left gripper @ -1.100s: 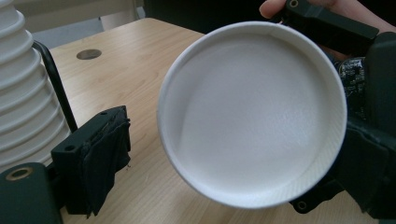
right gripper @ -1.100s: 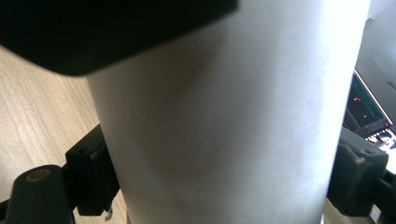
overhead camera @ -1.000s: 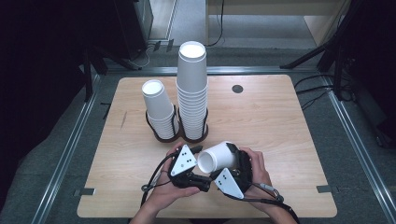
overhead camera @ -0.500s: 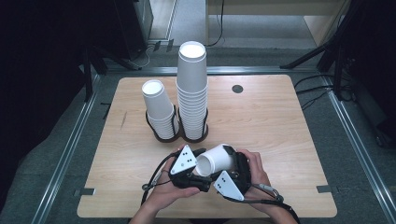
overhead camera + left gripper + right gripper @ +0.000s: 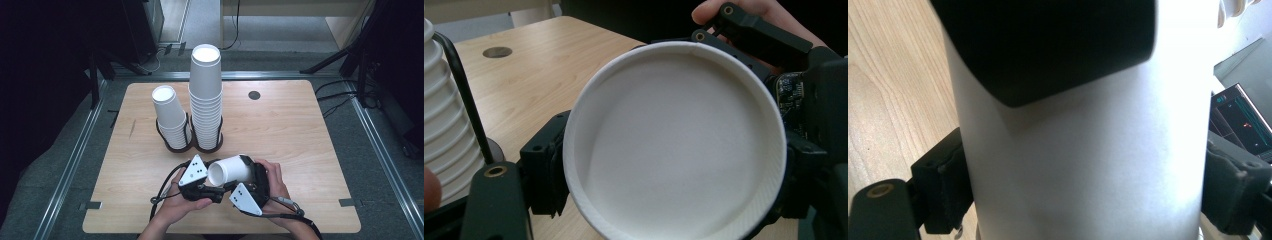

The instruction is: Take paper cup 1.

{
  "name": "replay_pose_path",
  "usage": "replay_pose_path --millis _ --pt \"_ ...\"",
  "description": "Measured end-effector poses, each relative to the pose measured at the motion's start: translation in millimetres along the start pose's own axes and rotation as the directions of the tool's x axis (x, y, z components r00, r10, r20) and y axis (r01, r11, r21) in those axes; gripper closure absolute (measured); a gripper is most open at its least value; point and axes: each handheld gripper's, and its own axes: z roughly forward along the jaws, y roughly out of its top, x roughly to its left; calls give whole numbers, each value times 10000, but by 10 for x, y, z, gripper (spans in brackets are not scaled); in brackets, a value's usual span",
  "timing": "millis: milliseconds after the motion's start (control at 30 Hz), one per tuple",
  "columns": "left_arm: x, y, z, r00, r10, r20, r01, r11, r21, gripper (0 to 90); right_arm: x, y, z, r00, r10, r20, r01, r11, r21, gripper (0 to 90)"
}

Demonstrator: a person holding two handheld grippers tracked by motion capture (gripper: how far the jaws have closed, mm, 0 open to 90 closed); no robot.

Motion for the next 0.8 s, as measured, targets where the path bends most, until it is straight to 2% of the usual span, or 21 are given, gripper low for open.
replay_pose_path --millis 200,500,567,633,700,800 --pt "-21 3 -7 9999 67 -116 -67 10000 0 228 6 -8 8 9998 189 -16 -189 9997 -128 83" --pt "-14 -2 -4 10000 -48 36 49 9999 -99 232 -14 -22 -20 9998 194 -73 -195 9996 -224 70" --pt "-9 -4 -4 10000 -47 -57 46 10000 -75 233 -25 -15 -29 9997 244 -91 -245 9995 -173 49" --pt "19 -10 -10 9999 -139 64 139 9999 -92 234 -37 -8 -33 9994 344 -53 -345 9993 -122 18" --pt "37 -16 -14 9998 -132 -173 130 9998 -125 234 -48 -5 -39 9992 402 -77 -402 9991 -104 7" --pt "77 -28 -26 9992 -334 -197 329 9992 -235 233 -73 9 -60 9975 684 -160 -686 9976 -128 0"
